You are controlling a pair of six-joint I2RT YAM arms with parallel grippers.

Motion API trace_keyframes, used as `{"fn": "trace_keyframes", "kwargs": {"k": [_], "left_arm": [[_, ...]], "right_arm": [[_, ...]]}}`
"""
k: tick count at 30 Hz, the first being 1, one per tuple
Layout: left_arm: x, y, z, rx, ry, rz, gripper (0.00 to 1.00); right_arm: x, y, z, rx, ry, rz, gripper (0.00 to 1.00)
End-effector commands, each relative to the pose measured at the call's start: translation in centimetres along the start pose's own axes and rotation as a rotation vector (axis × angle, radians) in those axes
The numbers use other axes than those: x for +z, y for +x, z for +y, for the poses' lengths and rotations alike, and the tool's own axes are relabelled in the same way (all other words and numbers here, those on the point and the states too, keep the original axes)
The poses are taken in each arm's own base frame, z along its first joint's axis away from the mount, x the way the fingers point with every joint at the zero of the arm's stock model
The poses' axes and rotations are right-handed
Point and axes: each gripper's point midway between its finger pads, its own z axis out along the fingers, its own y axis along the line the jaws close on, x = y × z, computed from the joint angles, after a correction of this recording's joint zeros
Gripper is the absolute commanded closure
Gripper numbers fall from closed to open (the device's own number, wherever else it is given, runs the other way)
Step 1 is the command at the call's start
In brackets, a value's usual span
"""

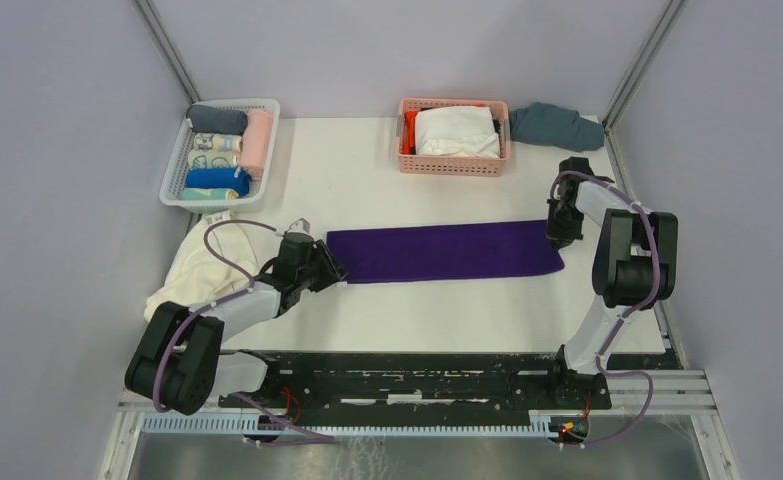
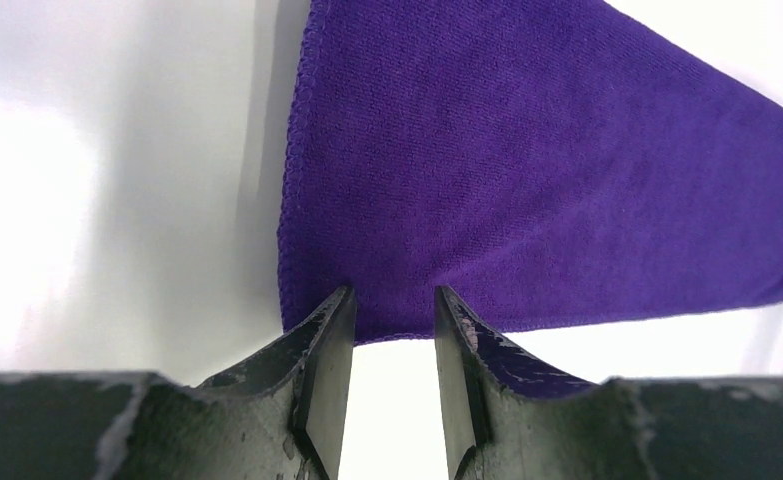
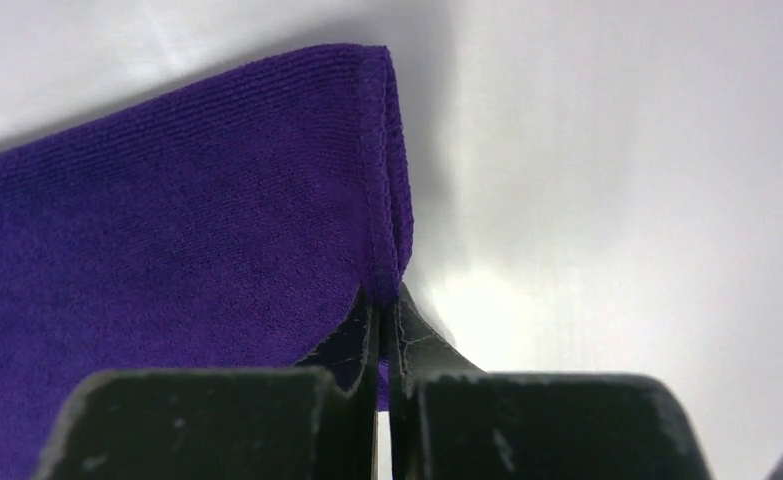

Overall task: Roll the towels
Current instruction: Fold the towel at the center of the board.

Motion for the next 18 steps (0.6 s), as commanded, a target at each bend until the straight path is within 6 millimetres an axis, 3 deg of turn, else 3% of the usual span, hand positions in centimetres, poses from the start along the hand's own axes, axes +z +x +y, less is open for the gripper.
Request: {"fn": "trace_keyframes", "kwargs": {"k": [1,4,8,14,18], "left_arm": [[0.7,1.6,-2.7,-0.069,0.085,0.058,0.57],[1.2,2.0,-4.6,-0.115,0.147,0.06,0.57],[1.3,2.4,-5.5,-0.143,0.172,0.066,0.57],[0.9,2.6,-4.7,-0.147,0.152,0.038,0.57],[0.5,2.5,-3.8,-0.141,0.129,0.013,0.57]], "right_arm": [[-1.9,-1.4,-5.3,0.037,0.194,-0.026,1.0],[-2.9,-2.1,-4.4,0.051,0.145,-0.037,1.0],[-4.4,-1.9,-1.8,0.08,0.002,-0.052,1.0],[-7.6,-0.6,3.3,0.001,-0.132,-0.011,1.0],[-10.0,0.3,8.0,-0.08,-0.189,-0.019,0.99]]}}
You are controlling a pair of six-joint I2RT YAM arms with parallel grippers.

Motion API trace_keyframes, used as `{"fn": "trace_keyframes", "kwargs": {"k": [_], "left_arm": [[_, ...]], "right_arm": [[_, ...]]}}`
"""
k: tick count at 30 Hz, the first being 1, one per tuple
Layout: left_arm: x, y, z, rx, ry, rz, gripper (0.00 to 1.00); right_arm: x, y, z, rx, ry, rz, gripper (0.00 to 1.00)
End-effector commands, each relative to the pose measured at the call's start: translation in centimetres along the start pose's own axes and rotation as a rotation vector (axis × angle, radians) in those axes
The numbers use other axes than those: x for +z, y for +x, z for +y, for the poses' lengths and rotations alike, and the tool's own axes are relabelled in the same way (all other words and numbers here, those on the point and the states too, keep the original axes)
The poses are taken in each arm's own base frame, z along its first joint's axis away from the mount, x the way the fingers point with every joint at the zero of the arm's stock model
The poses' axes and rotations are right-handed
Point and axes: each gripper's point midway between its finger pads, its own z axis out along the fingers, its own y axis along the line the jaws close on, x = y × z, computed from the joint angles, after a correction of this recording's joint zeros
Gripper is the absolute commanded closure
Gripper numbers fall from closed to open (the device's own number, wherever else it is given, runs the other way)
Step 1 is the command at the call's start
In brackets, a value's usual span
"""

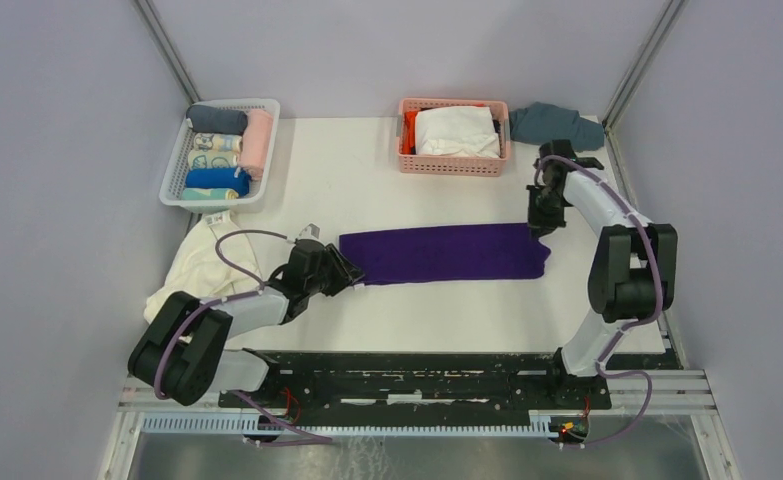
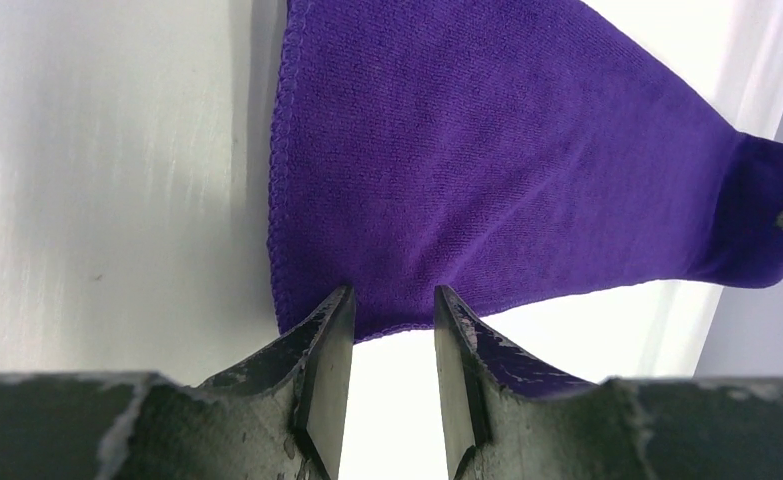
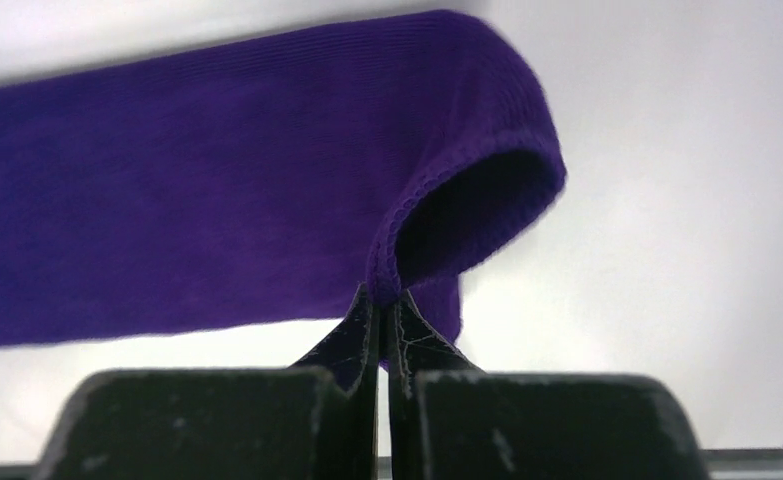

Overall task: Roll the towels
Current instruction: Fold the towel at the center of the board.

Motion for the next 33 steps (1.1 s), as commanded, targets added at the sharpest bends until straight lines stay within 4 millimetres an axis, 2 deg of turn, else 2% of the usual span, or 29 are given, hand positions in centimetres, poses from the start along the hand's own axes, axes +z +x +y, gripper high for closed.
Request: {"fn": "trace_keyframes", "kwargs": {"k": [1,8,16,19,24,33], "left_arm": [[-0.6,-0.3,0.9,-0.016,-0.03,-0.046,0.57],[-1.4,-1.1,1.6,0.024,-0.066,-0.088,0.58],[-1.3,-0.9,1.9,0.029,-0.064,-0.087,0.58],[-1.3,-0.8,1.9,0.027,-0.063,-0.089,0.58],[-1.3,-0.8,1.9,0.026,-0.061,-0.092,0.59],[-1.4,-0.7,2.0,0.026,-0.059,-0.09,0.6]], "right_arm": [[-4.2,0.4,6.3,-0.067,-0.128,-0.036,0.99],[-7.2,1.0,15.1,-0.157,-0.257,-0.083,0.99],[-8.2,3.7,25.1,-0.264,-0.373,-0.068,0.99],[-8.5,4.4,28.3,-0.287,-0.409,-0.072,1.0],[-8.5,5.4,32.2,-0.322,-0.44,-0.062,0.99],[-8.5,6.5,37.3,-0.294,-0.515,-0.078,0.99]]}}
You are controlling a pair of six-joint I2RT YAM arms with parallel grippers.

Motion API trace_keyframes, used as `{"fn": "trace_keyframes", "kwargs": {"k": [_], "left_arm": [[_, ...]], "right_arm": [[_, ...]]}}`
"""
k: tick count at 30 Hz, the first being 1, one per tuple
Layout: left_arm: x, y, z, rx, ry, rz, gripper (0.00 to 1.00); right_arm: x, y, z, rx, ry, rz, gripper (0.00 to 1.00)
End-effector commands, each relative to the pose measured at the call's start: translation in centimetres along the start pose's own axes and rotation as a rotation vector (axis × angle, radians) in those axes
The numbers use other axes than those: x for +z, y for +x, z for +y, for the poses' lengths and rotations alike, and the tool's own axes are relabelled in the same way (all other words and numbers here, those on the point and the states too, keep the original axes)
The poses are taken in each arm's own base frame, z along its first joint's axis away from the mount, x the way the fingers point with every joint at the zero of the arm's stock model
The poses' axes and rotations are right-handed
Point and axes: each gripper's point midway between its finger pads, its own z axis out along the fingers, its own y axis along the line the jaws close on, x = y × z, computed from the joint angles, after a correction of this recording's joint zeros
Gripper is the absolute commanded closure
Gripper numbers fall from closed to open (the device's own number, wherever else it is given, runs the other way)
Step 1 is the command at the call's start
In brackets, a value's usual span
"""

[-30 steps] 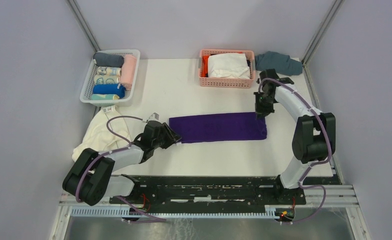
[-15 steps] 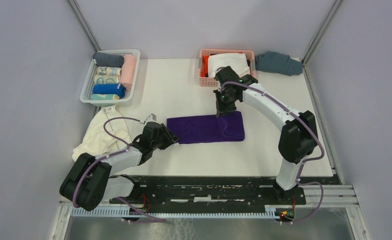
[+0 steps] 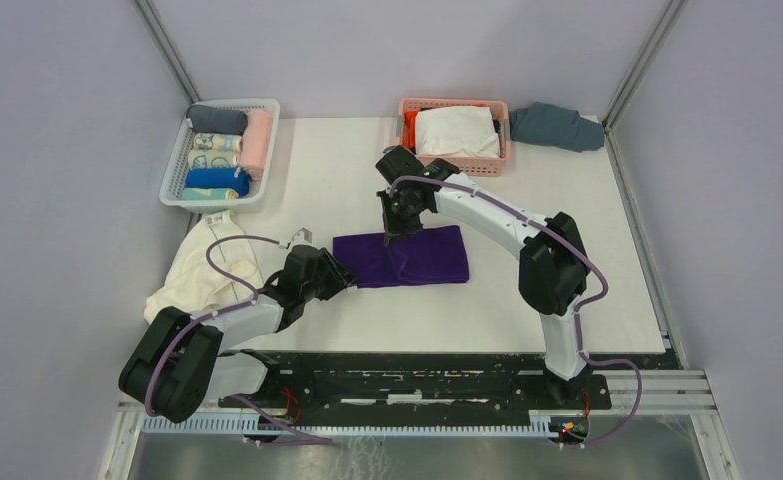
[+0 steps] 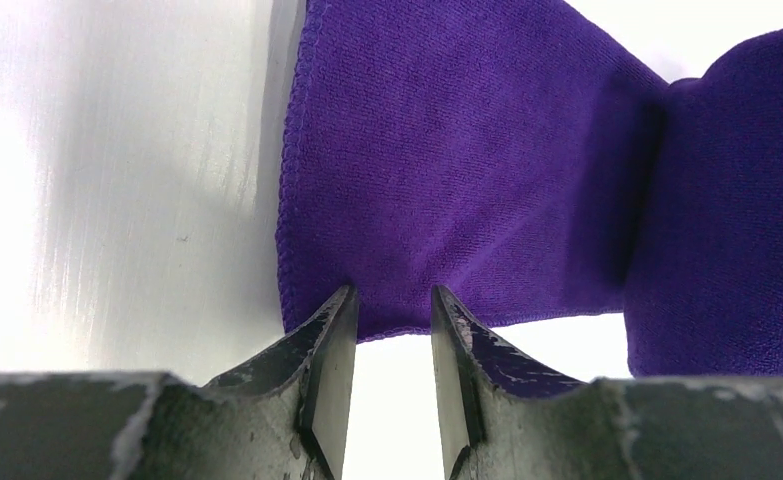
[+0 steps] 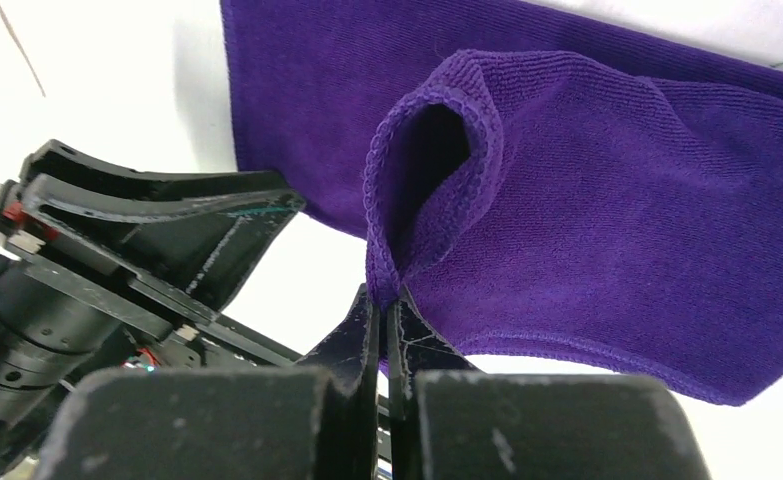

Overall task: Roll the towels
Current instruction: Fold the towel at the center of the board.

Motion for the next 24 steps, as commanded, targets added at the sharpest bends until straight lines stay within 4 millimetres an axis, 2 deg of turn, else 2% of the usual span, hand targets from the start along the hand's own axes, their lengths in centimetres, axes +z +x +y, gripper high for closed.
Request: {"fn": "trace_keyframes", "kwargs": {"k": [1,10,24], "left_arm": [[-0.1,-0.3,0.4,0.026,-0.011,-0.03,0.6],[0.0,-0.2,0.4,0.031,-0.011,-0.024,0.6],[0.0,0.0,0.5,0.033,-0.015,-0.019,0.6]], "right_arm": [[-0.3,-2.5,3.5,0.035,-0.076,-0.096,0.99],[1.4,-2.8,6.2,0.036,-0.126,-0.1,1.0],[5.3,-2.2,8.4,0.059,-0.189,-0.055,0.94]]}}
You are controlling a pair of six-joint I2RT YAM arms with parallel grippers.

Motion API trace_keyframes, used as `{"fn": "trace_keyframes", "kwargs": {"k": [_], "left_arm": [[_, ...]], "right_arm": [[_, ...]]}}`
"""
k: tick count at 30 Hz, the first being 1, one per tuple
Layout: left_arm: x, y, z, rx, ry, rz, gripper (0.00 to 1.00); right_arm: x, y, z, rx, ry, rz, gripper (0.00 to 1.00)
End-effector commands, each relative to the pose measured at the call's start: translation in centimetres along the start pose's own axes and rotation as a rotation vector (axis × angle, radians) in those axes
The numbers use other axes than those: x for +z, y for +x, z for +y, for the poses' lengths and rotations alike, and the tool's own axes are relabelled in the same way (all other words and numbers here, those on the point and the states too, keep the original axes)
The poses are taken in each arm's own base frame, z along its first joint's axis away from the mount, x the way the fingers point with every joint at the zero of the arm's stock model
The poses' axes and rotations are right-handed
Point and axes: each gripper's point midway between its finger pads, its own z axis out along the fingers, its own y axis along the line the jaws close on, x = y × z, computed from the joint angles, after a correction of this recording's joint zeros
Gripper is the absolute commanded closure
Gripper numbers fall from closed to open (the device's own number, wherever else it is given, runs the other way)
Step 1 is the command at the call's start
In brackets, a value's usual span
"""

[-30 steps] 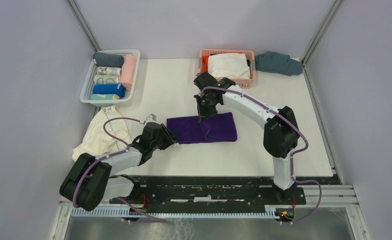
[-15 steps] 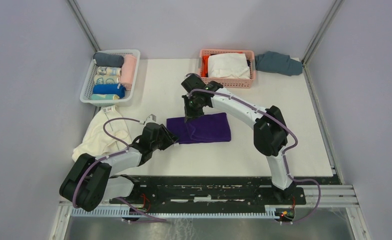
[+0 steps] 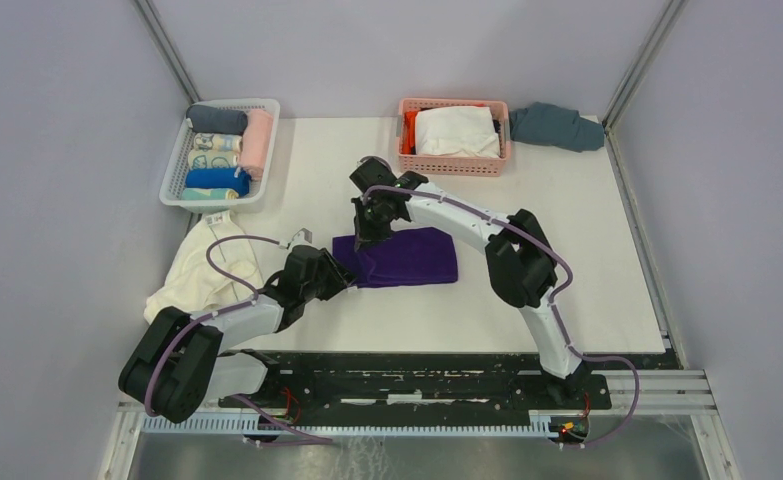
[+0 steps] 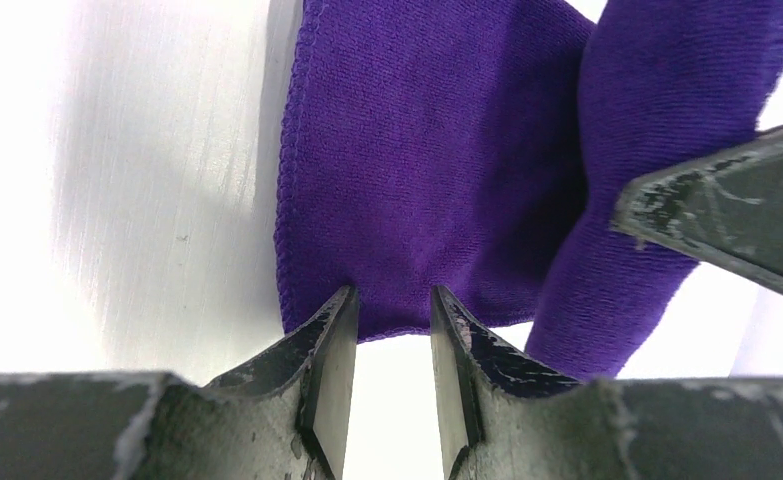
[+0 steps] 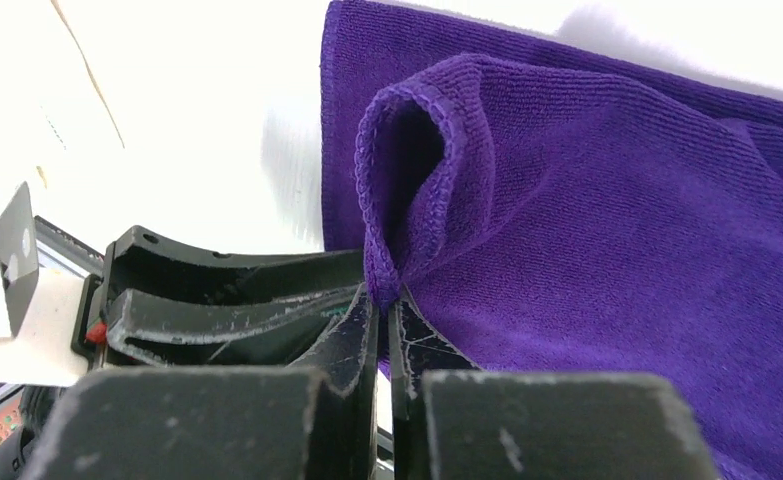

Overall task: Roll the towels
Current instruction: Fold the towel at the center of the board.

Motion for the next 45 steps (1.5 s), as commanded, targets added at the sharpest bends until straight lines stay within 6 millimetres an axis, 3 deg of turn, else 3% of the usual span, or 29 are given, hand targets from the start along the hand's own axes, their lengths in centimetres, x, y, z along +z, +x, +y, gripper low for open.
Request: {"fn": "trace_keyframes", "kwargs": {"k": [1,7,17,22,27,32,38,43,45], "left_arm": [[0.0,-0.1,0.5,0.029,-0.015,-0.02,0.6],[0.1,0.0,0.6,0.032,-0.017,-0.017,0.6],[0.0,0.0,0.6,0.029,-0.018,-0.02,0.6],[0.0,0.0,0.5,0.029,-0.015,-0.021,0.6],[-0.3,-0.2,0.2,0.024,-0.006,-0.028,0.56],[-1.0,-0.7,-0.4,0.018,0.006,-0.04,0.51],[-2.6,-1.6,-1.1,0.0,0.021,-0.075,0.45],[-4.2,-2.2,-1.0,-0.014,0.016,-0.108,0.45],[-4.9,-2.4,-1.1,-0.024,0.018,-0.12,0.46]], "right_arm": [[0.5,-1.3,3.1,0.003,-0.097,-0.038,0.93],[1.3,-1.0,3.8,0.002,-0.132,-0.024,0.93],[-0.7,-1.8,4.7,0.005,-0.163,-0.083,0.93],[0.6,-1.6,4.2,0.016,-0.151,-0.069,0.92],[2.7,-0.8,3.5,0.032,-0.142,-0.034,0.85],[3.3,-0.6,3.9,0.023,-0.167,-0.016,0.71],[2.1,-1.1,5.1,-0.011,-0.215,-0.028,0.59],[-0.8,-1.8,6.5,-0.056,-0.282,-0.065,0.5],[-2.9,-2.5,6.6,-0.067,-0.303,-0.102,0.49]]}}
